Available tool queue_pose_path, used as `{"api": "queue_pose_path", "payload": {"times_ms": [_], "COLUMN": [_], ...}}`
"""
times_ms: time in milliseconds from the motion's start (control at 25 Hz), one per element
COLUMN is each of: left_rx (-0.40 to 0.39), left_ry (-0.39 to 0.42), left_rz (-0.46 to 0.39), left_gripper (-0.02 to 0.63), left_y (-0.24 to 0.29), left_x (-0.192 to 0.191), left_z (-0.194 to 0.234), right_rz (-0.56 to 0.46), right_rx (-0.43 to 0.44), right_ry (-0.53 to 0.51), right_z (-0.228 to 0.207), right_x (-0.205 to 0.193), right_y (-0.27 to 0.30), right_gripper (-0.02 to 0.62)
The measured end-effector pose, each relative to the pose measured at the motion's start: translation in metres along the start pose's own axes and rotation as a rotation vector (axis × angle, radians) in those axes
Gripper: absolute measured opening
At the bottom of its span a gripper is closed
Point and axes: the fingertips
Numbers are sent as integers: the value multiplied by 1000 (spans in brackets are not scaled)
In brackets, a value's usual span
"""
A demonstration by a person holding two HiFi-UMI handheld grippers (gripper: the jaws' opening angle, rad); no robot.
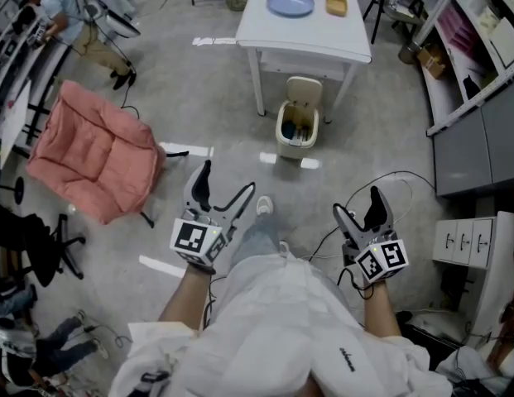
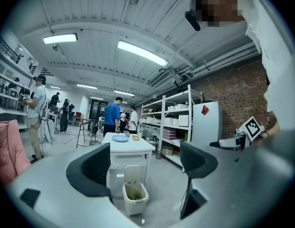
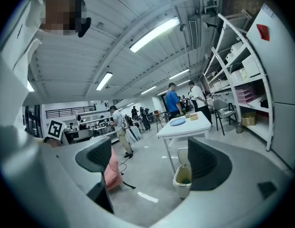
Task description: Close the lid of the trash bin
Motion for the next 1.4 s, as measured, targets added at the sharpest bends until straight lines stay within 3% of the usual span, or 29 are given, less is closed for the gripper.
{"api": "queue_pose_path", "payload": {"times_ms": [1400], "left_rx": [-220], "left_ry": [-26], "left_rz": [57], "left_gripper": [442], "left_y": [197], "left_x": [-13], "left_z": [129], "right_rz": [36], "right_rx": [-103], "right_ry": [-10], "right_z": [-36], "right_x": [28], "right_y": [206], "right_gripper": [505]}}
Point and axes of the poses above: the fingertips, and each gripper's own axes: y forward along the fingers, z to its left, x out of its top, and after that the axes turned 4 degrees about y, right-handed
